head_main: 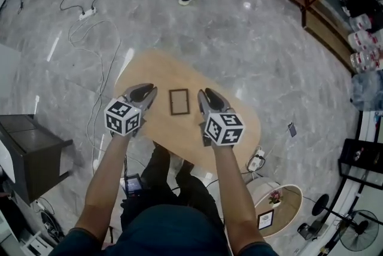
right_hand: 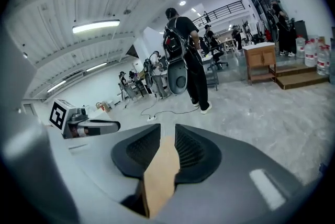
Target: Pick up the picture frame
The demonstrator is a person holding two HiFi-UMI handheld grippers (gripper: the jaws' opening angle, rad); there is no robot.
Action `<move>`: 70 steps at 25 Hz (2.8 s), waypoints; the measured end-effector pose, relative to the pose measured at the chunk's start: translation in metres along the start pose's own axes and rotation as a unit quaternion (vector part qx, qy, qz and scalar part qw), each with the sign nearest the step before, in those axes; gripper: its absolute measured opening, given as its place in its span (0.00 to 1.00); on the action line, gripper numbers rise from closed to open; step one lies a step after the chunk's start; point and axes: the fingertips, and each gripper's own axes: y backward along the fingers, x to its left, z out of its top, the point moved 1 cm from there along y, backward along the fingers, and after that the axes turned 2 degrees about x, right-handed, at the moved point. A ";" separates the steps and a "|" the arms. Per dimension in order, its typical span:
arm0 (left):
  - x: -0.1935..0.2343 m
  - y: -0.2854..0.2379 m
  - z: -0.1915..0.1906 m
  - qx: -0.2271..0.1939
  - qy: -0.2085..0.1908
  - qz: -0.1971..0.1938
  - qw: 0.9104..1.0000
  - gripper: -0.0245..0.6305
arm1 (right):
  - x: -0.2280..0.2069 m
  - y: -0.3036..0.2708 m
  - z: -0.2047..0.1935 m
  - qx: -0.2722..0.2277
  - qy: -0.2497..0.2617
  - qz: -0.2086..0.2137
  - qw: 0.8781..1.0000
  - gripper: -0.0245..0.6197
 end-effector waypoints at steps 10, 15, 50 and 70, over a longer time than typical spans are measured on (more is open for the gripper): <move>0.066 -0.097 -0.107 0.080 0.071 -0.018 0.994 0.14 | -0.057 -0.104 -0.092 0.064 -0.048 -0.025 0.996 0.16; 0.079 -0.133 -0.159 0.123 0.093 -0.021 0.988 0.17 | -0.077 -0.142 -0.142 0.109 -0.066 -0.036 0.991 0.16; 0.098 -0.230 -0.339 0.244 0.162 0.025 0.956 0.26 | -0.155 -0.243 -0.321 0.263 -0.081 -0.063 0.959 0.17; 0.095 -0.237 -0.345 0.247 0.232 0.042 0.940 0.14 | -0.154 -0.245 -0.323 0.271 -0.078 -0.058 0.958 0.16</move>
